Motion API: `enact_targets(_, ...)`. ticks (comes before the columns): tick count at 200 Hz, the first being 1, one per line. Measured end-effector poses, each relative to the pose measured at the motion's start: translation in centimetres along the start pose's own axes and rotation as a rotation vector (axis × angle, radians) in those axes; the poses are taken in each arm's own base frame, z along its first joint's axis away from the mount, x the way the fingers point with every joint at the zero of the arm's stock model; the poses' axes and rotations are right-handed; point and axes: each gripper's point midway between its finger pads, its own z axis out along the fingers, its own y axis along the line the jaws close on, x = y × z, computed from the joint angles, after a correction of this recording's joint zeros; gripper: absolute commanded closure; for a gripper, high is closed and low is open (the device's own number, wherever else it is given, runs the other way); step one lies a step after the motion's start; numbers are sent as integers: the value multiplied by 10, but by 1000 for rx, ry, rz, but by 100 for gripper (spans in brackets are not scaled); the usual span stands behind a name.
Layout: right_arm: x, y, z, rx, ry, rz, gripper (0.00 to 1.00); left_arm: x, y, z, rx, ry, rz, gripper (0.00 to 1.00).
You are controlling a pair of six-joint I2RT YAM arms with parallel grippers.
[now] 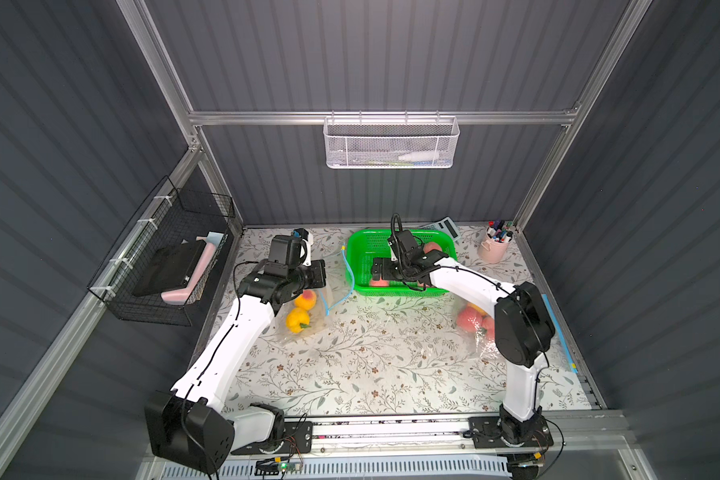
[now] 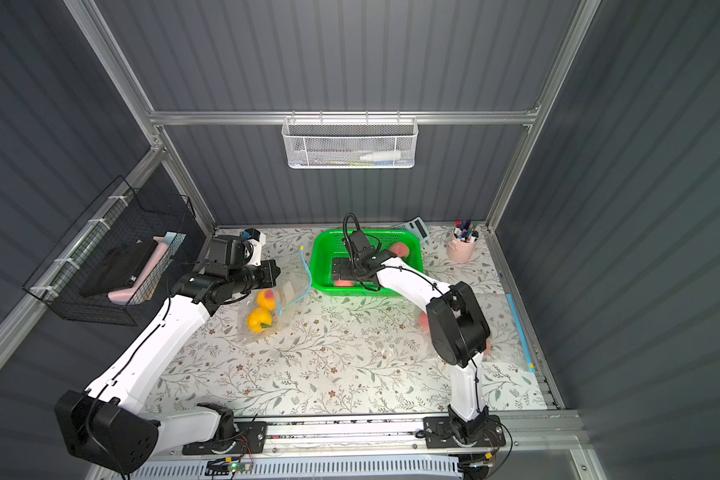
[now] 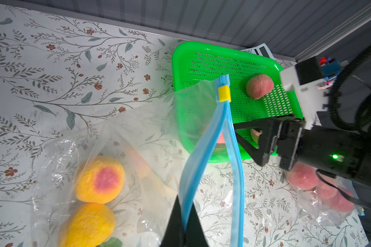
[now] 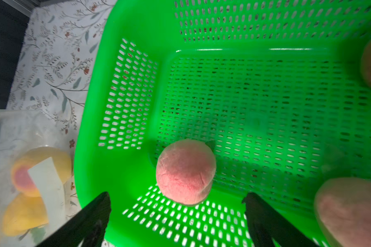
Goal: Place the peach in a zip-top bag and seal the zipper
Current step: Pick up the peach from the basket.
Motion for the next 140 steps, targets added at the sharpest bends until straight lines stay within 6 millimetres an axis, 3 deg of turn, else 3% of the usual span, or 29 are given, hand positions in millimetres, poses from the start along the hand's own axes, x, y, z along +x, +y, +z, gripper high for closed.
enact_targets(75,22,-11,37,43,111,22,18,0,3,-5,-20,-11,1,100)
enact_targets(118,23,-14,48,33,136,66,44,0,4,-11,-28,-18,1,100)
enact_targets(140,22,-15,48,13,144,76,49,0,4,-11,-27,-17,1,100)
